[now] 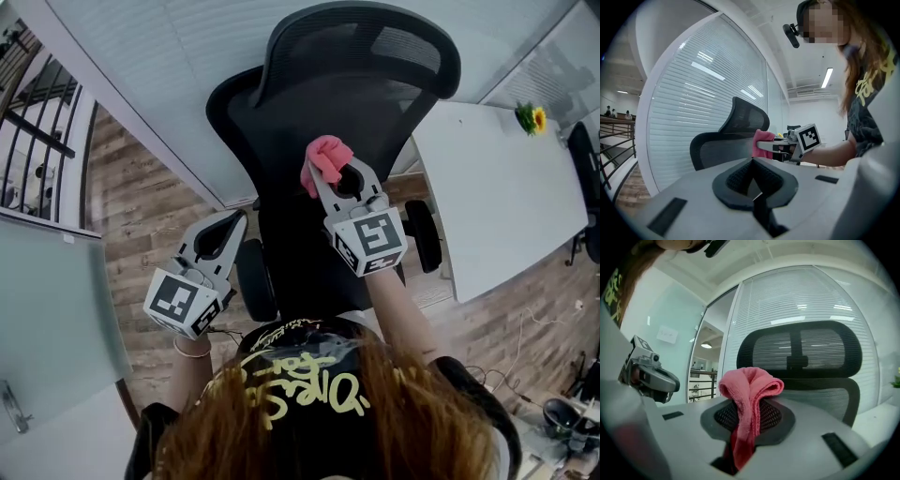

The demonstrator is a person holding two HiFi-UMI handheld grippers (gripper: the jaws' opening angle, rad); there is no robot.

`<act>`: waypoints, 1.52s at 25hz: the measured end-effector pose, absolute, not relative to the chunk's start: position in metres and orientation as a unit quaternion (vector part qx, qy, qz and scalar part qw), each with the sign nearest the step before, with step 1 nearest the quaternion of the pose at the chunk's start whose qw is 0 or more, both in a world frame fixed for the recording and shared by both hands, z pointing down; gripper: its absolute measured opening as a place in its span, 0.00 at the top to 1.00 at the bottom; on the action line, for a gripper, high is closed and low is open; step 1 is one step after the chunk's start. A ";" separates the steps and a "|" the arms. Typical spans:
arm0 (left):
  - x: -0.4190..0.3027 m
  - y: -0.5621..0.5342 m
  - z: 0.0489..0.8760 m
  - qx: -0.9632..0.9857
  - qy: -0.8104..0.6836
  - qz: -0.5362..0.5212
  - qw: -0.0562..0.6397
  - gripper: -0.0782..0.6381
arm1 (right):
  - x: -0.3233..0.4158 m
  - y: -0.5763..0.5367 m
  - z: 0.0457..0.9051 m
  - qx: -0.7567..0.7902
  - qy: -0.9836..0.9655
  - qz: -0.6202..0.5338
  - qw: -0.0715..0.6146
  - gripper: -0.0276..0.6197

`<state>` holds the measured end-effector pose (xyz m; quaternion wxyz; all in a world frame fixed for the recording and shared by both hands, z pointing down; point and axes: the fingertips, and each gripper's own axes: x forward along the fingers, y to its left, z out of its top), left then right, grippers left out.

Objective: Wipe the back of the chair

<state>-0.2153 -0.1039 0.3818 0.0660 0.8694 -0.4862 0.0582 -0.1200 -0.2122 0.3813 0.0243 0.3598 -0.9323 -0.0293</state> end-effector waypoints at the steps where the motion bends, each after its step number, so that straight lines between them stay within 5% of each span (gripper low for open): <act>1: -0.211 -0.106 0.382 0.872 -0.481 0.058 0.066 0.90 | -0.111 -0.212 0.380 0.366 -0.930 -0.024 0.022 0.86; 26: -0.110 -0.117 0.381 0.827 -0.555 0.065 0.064 0.90 | 0.134 -0.373 0.389 0.531 -0.847 0.031 0.015 0.86; 38: -0.117 -0.096 0.389 0.766 -0.633 0.076 0.081 0.90 | 0.134 -0.458 0.413 0.535 -0.842 0.033 0.056 0.86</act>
